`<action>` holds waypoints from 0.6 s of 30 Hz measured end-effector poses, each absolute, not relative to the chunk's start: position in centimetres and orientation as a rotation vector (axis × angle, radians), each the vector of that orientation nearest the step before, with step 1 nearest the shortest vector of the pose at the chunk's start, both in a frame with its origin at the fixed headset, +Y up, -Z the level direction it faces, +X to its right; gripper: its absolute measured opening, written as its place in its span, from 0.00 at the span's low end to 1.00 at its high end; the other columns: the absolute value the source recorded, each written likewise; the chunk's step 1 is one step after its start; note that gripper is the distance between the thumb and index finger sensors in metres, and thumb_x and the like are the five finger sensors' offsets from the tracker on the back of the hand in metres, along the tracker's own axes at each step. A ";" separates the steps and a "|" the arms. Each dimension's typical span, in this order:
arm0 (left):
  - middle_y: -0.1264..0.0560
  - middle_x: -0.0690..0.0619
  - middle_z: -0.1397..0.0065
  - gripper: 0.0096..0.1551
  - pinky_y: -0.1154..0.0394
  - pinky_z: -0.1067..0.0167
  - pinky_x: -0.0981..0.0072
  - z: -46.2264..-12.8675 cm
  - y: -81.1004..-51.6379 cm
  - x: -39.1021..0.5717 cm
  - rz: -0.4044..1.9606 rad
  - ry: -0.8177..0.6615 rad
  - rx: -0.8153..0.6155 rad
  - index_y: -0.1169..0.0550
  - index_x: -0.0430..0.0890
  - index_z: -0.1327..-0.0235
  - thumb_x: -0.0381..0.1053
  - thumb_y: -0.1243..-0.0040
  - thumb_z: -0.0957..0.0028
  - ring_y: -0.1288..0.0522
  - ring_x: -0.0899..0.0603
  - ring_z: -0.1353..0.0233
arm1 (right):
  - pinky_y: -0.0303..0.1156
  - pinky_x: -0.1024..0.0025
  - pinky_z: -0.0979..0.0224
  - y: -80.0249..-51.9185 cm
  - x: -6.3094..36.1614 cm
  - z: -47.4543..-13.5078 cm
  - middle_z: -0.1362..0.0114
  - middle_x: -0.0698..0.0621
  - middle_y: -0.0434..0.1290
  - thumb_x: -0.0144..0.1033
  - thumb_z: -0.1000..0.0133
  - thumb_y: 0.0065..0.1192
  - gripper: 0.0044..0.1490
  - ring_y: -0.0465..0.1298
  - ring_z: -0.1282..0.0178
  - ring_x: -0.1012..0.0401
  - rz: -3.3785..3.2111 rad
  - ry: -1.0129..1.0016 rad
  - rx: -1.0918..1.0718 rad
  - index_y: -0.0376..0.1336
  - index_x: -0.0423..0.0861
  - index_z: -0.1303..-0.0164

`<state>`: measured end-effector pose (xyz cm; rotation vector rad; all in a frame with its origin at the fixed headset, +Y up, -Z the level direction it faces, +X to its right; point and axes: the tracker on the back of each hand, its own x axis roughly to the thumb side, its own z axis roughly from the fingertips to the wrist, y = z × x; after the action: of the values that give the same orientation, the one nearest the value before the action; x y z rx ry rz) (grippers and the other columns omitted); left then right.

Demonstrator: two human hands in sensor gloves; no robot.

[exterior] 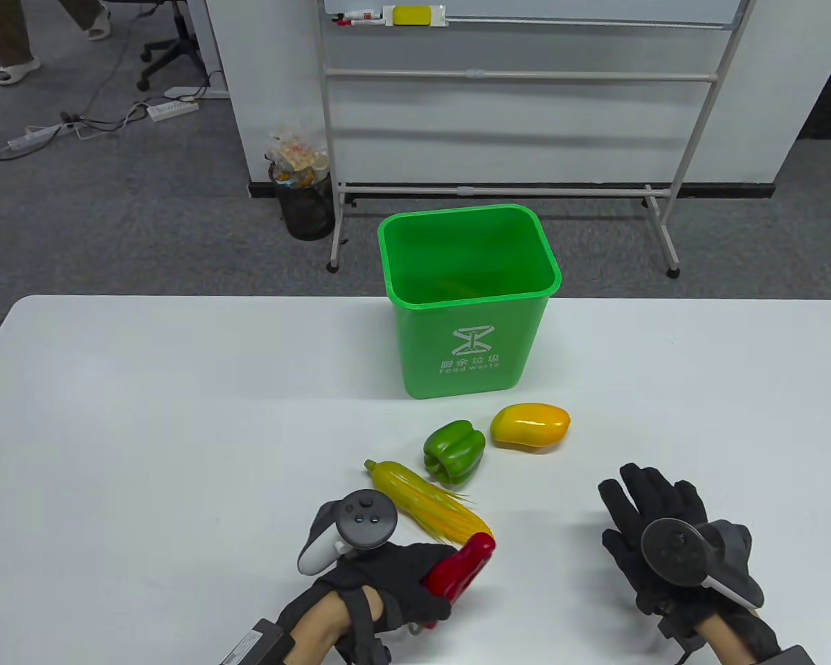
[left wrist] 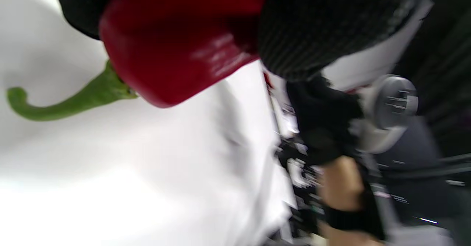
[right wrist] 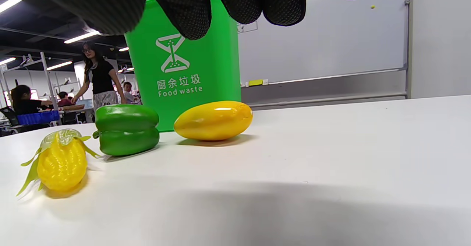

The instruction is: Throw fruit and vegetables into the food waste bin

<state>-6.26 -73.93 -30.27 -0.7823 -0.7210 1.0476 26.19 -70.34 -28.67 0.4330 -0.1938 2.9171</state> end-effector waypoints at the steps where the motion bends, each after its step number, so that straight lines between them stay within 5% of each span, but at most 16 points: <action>1: 0.35 0.33 0.26 0.47 0.29 0.35 0.34 -30.5 -73.3 -5.3 1.106 -0.751 -0.797 0.37 0.36 0.28 0.52 0.27 0.56 0.27 0.27 0.32 | 0.47 0.28 0.20 -70.3 26.1 -28.6 0.15 0.45 0.50 0.54 0.51 0.57 0.46 0.55 0.14 0.41 2.918 -0.193 0.439 0.54 0.50 0.21; 4: 0.35 0.33 0.26 0.47 0.30 0.35 0.34 -33.3 -67.3 -1.7 1.253 -0.880 -0.735 0.37 0.36 0.28 0.52 0.27 0.55 0.27 0.27 0.31 | 0.48 0.28 0.21 -70.3 25.8 -28.6 0.15 0.44 0.50 0.54 0.51 0.57 0.46 0.56 0.14 0.41 2.919 -0.190 0.455 0.54 0.50 0.21; 7: 0.36 0.36 0.24 0.47 0.31 0.32 0.35 -38.5 -56.7 -0.5 1.384 -0.922 -0.350 0.38 0.39 0.27 0.53 0.28 0.54 0.28 0.29 0.29 | 0.48 0.28 0.21 -70.4 25.8 -28.5 0.15 0.45 0.50 0.55 0.51 0.57 0.46 0.56 0.14 0.41 2.915 -0.186 0.451 0.54 0.50 0.21; 10: 0.43 0.36 0.20 0.50 0.39 0.29 0.31 -43.6 -49.5 -1.5 1.407 -0.639 -0.013 0.44 0.40 0.24 0.55 0.32 0.53 0.38 0.27 0.23 | 0.48 0.28 0.21 -70.5 25.8 -28.5 0.15 0.44 0.50 0.54 0.51 0.57 0.46 0.56 0.14 0.41 2.895 -0.169 0.447 0.54 0.50 0.21; 13: 0.57 0.28 0.21 0.61 0.47 0.30 0.26 -46.3 -49.2 -3.7 1.074 -0.233 -0.017 0.56 0.34 0.25 0.64 0.38 0.51 0.50 0.20 0.23 | 0.48 0.28 0.21 -70.4 25.9 -28.4 0.15 0.44 0.50 0.55 0.51 0.57 0.46 0.56 0.14 0.41 2.896 -0.161 0.445 0.54 0.50 0.21; 18: 0.50 0.27 0.22 0.56 0.42 0.33 0.26 -44.6 -54.7 -6.7 1.121 -0.194 0.024 0.47 0.33 0.26 0.62 0.37 0.53 0.43 0.19 0.26 | 0.48 0.28 0.21 -69.9 26.7 -28.3 0.15 0.44 0.50 0.54 0.50 0.57 0.46 0.56 0.14 0.41 2.828 -0.164 0.436 0.54 0.49 0.21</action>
<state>-6.71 -54.68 -44.65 0.0236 -0.1943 1.1207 26.66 -69.86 -28.33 0.4363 -0.1643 2.8277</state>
